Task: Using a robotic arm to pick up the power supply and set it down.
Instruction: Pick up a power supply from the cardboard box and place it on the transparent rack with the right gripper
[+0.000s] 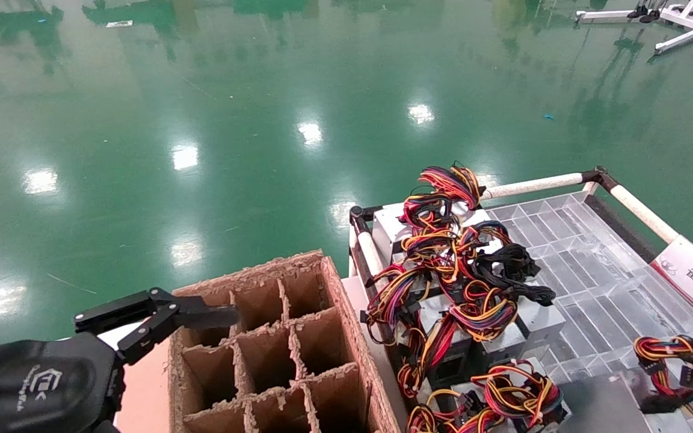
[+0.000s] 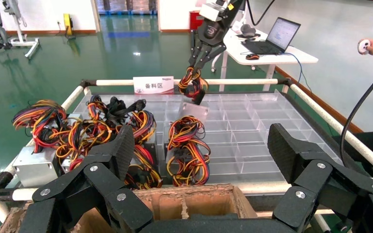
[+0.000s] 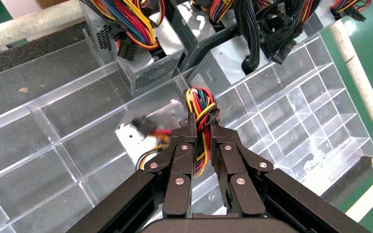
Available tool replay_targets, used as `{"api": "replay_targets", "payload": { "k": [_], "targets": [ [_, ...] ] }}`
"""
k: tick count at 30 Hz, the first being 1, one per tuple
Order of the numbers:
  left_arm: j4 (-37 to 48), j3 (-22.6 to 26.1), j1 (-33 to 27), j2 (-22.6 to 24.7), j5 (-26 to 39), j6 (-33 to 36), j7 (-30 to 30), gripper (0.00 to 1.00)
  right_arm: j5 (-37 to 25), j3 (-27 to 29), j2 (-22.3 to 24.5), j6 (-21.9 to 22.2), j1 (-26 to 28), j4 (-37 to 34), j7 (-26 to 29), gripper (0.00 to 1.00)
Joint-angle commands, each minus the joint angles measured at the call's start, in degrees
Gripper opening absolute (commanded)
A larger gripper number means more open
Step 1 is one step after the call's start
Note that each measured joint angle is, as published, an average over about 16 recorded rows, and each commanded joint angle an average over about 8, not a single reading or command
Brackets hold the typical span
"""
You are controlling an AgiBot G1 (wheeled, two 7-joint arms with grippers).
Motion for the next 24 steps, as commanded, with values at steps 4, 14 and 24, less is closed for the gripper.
{"api": "replay_targets", "payload": {
  "k": [4,14,24],
  "targets": [
    [0.0,0.0,0.0,0.0,0.0,0.0,0.0,1.0,0.9,-3.9,-1.5,0.1,2.2,-1.0,-0.2,0.0],
    [0.0,0.1,0.0,0.0,0.0,0.0,0.0,1.0,4.2,-10.1,-6.2,0.3,2.8,-5.3,-0.8,0.81],
    [0.0,0.1,0.0,0.0,0.0,0.0,0.0,1.0,4.9,-10.4,-6.4,0.8,2.8,-5.6,-0.7,1.0]
  ]
}}
